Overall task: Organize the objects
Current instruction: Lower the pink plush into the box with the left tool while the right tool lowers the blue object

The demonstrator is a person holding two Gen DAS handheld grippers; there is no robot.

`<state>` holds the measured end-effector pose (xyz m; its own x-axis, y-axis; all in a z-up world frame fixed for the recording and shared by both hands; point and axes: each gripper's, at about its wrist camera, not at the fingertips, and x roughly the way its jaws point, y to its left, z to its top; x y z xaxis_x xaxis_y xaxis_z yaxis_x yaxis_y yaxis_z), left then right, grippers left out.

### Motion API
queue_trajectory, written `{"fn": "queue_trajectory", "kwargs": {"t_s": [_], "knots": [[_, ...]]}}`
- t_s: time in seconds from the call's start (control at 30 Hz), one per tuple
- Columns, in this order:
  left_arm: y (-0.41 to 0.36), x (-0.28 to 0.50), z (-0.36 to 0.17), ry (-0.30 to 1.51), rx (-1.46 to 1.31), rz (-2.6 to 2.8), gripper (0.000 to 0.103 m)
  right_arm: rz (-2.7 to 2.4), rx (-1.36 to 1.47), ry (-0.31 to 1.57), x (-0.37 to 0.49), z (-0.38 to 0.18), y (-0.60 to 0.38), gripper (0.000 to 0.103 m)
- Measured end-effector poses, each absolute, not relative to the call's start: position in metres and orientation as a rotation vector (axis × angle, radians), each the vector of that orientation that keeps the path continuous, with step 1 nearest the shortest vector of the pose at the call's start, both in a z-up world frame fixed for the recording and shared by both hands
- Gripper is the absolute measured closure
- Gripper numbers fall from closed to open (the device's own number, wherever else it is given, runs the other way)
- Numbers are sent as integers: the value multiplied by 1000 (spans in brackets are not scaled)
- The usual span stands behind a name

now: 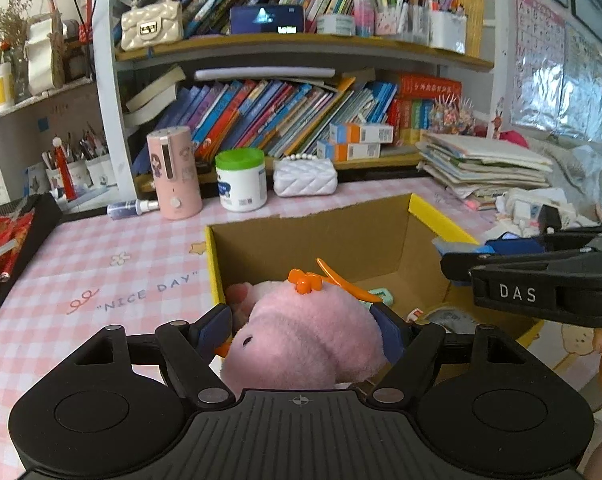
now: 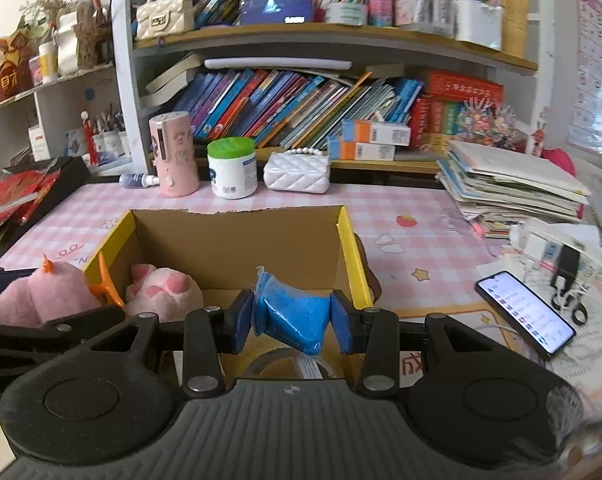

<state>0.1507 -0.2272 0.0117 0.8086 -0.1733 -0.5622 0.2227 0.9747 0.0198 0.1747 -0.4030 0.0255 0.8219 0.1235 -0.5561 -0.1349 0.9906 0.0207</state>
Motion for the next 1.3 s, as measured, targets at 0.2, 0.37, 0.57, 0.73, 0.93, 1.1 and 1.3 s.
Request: {"fn": "queue_trajectory", "kwargs": {"t_s": [0.2,0.37,0.57,0.73,0.93,1.1,1.3], "knots": [[-231,164,3,619,98,-194,27,176,-54,621,195,16,-400,64],[-235,172,-4,644,107,-186,27,207,-78,652,208,7,-396,64],[-243,176,-11,655,142,-183,31,238,-95,696,218,-4,-392,64],[-245,176,-11,656,136,-178,31,246,-85,709,222,-7,-393,64],[-243,169,-1,620,117,-160,30,236,-67,705,223,-4,-397,64],[-233,158,11,586,87,-135,20,221,-46,695,216,2,-397,58],[-215,140,23,549,55,-101,15,181,-38,635,197,14,-392,45]]}}
